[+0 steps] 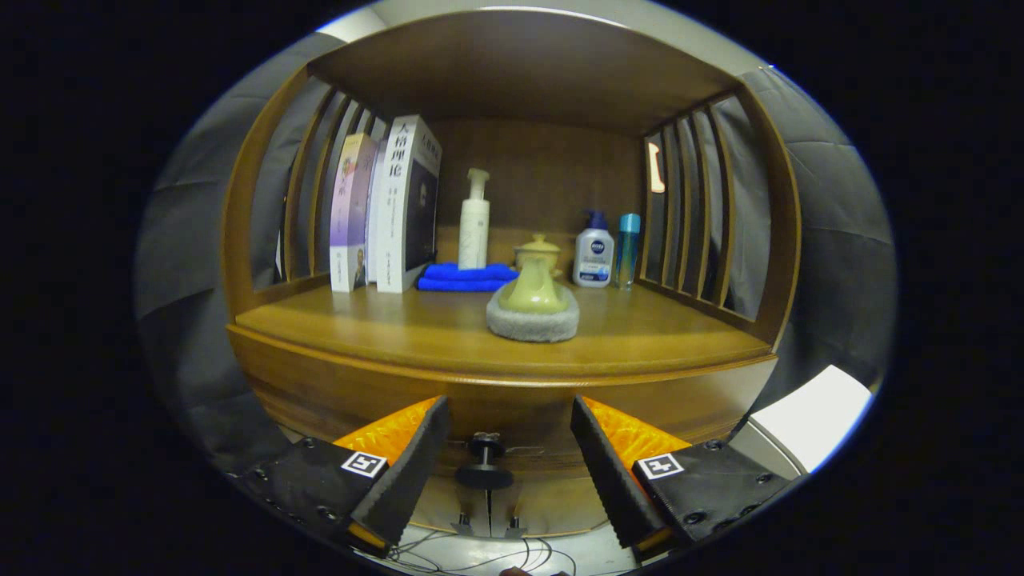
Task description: Pull open the drawer, take out the items inside it, and place them on the countertop above the cabinet.
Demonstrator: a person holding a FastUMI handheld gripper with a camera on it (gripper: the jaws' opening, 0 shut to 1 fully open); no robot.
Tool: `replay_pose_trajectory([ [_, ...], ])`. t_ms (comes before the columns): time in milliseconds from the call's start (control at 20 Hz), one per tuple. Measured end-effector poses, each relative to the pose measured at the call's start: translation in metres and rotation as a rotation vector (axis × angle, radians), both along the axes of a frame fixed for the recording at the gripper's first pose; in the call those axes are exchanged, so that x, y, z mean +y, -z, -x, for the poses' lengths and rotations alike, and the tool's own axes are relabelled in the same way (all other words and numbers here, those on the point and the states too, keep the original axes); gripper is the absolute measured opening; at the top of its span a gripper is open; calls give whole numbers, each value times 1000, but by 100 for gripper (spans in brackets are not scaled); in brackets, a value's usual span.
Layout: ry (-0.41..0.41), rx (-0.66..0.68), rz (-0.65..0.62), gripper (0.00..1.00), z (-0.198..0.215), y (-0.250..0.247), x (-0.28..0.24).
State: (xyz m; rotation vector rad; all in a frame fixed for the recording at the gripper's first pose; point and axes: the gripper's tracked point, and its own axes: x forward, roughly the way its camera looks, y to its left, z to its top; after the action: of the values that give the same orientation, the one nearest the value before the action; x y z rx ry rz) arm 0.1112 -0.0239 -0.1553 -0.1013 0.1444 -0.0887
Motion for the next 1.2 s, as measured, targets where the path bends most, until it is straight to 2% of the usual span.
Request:
replay_pose_trajectory([
  [150, -9, -37, -12, 98, 24, -29, -4],
  [250, 13, -83, -39, 97, 45, -61, -10],
  [550, -79, -216, -118, 97, 111, -156, 6],
  [850, -122, -257, -121, 97, 162, -189, 15],
  [1200, -180, -340, -148, 97, 191, -239, 40],
])
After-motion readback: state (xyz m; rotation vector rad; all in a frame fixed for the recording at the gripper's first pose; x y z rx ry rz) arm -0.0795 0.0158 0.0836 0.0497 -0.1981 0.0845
